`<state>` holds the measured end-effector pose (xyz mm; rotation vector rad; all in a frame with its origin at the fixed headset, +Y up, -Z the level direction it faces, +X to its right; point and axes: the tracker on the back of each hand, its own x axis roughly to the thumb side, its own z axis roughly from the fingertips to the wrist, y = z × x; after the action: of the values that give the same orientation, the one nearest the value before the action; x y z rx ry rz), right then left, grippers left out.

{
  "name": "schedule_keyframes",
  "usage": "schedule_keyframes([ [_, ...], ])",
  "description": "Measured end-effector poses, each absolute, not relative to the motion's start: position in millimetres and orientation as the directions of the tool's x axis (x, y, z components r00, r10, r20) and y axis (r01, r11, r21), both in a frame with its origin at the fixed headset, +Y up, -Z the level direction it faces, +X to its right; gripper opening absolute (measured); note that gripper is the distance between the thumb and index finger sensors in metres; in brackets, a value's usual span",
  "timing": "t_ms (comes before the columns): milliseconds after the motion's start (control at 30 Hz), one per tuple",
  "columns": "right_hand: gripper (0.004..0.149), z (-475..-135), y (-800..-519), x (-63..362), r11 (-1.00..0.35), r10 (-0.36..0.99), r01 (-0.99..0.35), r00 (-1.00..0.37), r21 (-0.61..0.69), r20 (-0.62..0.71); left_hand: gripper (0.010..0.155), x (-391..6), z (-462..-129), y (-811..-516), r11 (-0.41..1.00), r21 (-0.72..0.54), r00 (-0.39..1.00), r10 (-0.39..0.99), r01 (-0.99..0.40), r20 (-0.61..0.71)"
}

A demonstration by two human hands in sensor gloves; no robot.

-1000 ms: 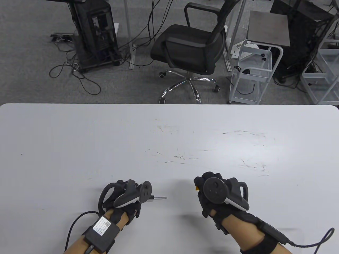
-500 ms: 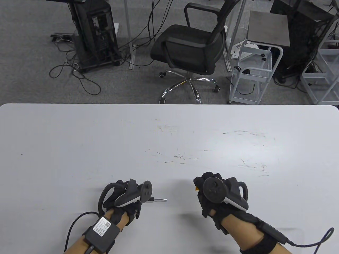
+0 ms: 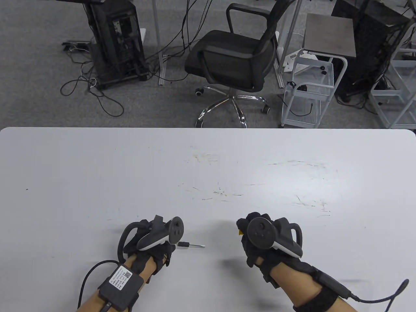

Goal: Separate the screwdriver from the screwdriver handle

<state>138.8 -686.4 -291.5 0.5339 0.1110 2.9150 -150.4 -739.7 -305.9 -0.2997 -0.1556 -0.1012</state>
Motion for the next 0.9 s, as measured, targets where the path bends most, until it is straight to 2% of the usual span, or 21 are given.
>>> schedule_keyframes([
  [267, 0.049, -297, -719, 128, -0.981, 0.128, -0.066, -0.923, 0.18, 0.362, 0.078, -166, -287, -681, 0.981, -0.081, 0.967, 0.188, -0.177, 0.17],
  [533, 0.049, -304, -737, 132, -0.98, 0.065, -0.001, -0.946, 0.197, 0.318, 0.083, -164, -274, -660, 0.976, -0.007, 0.95, 0.215, -0.219, 0.225],
  [900, 0.049, -306, -748, 133, -0.977, 0.002, 0.065, -0.951, 0.206, 0.308, 0.081, -170, -272, -652, 0.971, -0.002, 0.947, 0.232, -0.237, 0.221],
])
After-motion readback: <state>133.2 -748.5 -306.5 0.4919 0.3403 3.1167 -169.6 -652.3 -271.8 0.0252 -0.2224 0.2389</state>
